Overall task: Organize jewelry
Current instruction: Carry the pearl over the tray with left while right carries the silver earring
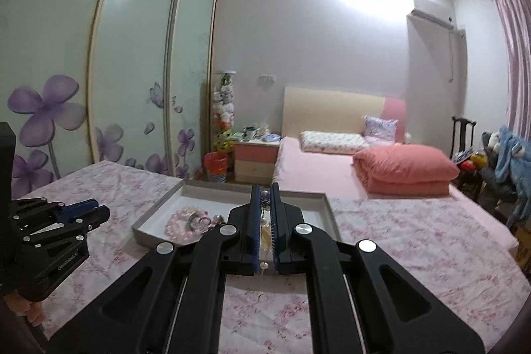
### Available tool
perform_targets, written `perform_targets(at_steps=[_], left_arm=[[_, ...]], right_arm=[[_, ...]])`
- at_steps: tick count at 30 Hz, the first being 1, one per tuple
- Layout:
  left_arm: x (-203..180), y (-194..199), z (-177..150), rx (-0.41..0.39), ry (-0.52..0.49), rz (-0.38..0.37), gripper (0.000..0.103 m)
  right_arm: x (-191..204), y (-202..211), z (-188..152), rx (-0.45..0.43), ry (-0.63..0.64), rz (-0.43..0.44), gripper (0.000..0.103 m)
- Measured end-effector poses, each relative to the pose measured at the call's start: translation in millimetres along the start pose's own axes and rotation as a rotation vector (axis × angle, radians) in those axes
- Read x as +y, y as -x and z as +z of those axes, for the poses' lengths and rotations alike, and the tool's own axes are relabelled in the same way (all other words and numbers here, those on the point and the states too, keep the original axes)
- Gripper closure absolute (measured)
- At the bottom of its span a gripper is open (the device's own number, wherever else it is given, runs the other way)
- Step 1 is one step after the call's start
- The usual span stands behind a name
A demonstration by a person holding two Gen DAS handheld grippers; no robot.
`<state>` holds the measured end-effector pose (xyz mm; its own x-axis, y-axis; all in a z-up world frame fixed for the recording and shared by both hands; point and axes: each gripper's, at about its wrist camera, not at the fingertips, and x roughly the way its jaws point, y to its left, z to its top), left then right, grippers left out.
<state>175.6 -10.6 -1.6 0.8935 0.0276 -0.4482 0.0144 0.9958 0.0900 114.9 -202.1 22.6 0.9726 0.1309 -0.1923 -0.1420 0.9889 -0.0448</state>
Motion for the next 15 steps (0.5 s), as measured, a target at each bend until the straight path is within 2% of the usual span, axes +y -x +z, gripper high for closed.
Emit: perform_targets(at_steps=[7,15], left_arm=[[1.9,3.3,2.2,-0.029,0.045,-0.011,0.087],[-2.8,7.6,15.9,-0.081,0.065,-0.035,0.087]], right_arm=[[-2.6,4.1,5.7,-0.063,-0.01,-0.036,0.097],[-4.6,5.2,14.9,-0.114,-0.034,-0.025,0.097]])
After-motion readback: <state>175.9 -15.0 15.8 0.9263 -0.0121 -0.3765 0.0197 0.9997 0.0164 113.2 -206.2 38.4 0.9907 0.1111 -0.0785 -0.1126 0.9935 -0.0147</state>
